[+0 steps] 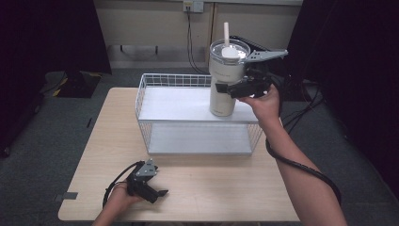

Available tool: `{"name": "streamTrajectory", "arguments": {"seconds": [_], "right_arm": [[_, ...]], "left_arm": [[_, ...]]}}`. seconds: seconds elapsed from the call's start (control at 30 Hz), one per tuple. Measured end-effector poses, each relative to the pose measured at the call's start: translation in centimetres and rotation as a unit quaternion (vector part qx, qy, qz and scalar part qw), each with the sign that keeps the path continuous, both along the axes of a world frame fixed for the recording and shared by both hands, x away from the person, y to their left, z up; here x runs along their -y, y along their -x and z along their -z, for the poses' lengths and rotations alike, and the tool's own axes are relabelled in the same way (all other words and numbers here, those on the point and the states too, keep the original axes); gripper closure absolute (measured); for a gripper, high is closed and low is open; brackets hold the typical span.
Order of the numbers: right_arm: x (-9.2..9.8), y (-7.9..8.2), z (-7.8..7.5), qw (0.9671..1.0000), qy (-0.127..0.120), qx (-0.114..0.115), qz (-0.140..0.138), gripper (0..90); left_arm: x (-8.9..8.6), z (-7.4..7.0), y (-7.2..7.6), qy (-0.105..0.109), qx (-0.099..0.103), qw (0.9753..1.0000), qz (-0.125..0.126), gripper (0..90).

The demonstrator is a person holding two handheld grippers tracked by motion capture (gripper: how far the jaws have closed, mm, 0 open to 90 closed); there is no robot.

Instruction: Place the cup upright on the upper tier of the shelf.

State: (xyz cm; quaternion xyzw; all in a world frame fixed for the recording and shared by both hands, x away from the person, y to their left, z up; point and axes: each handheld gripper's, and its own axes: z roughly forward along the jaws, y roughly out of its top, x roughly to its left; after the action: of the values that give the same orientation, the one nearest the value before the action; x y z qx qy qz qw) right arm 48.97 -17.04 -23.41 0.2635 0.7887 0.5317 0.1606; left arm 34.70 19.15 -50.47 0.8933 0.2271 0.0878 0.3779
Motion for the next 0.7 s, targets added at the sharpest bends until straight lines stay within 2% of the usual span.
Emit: {"name": "streamTrajectory", "arguments": {"seconds": [0.2,0.7], "right_arm": [[-0.1,-0.7,0.5,0.9999,-0.010,-0.003,0.010,10.0],[-0.4,-1.7,0.6,0.9997,-0.005,0.003,0.025,9.9]], "left_arm": [[0.0,0.0,0.0,0.000,0.000,1.0000,0.000,1.6],[0.0,0.0,0.0,0.000,0.000,1.0000,0.000,1.6]]}}
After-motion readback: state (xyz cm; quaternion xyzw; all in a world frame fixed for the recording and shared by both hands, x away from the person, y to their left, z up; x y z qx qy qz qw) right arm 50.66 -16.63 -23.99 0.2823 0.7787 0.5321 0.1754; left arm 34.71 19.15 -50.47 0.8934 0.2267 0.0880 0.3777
